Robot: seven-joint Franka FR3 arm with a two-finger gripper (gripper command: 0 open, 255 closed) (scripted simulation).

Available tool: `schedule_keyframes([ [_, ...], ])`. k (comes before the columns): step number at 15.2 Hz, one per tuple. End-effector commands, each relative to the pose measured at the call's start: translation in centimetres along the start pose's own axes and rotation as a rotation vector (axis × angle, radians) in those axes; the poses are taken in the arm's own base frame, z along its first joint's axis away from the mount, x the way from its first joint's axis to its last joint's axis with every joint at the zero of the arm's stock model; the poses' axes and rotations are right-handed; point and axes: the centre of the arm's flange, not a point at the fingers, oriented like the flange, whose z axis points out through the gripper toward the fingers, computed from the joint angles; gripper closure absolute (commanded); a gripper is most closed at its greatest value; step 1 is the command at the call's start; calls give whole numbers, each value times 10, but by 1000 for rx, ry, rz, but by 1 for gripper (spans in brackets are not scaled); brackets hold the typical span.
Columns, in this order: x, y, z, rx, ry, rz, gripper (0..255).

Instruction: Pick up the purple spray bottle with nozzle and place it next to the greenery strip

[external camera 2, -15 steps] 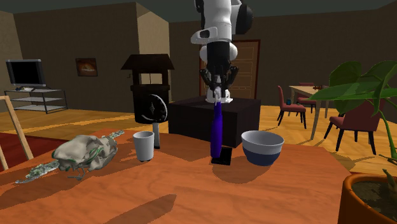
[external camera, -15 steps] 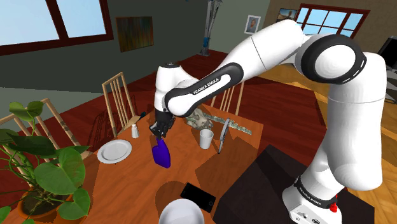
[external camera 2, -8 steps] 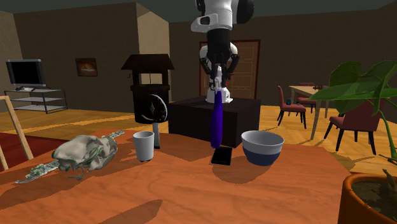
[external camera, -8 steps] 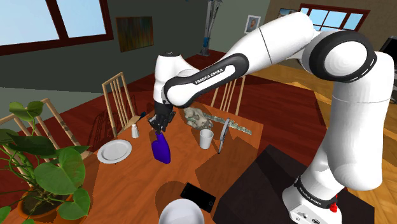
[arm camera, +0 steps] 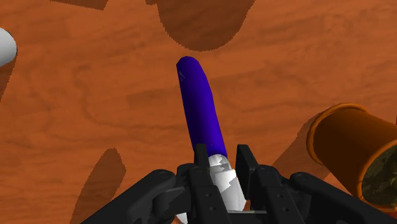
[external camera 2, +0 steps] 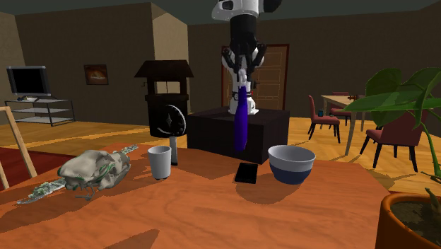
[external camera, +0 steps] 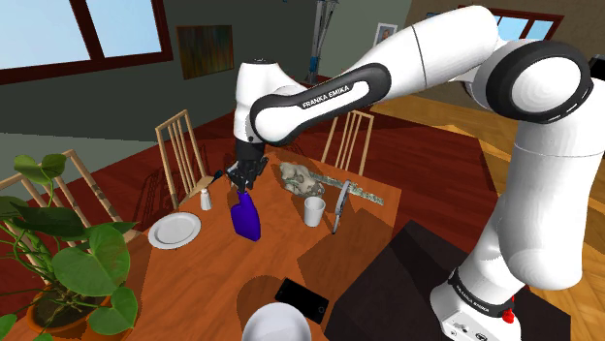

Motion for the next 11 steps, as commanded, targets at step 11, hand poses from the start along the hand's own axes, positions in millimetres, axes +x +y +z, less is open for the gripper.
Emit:
schedule_keyframes([
  [11, 6, -5, -62, 0, 0, 0, 255],
])
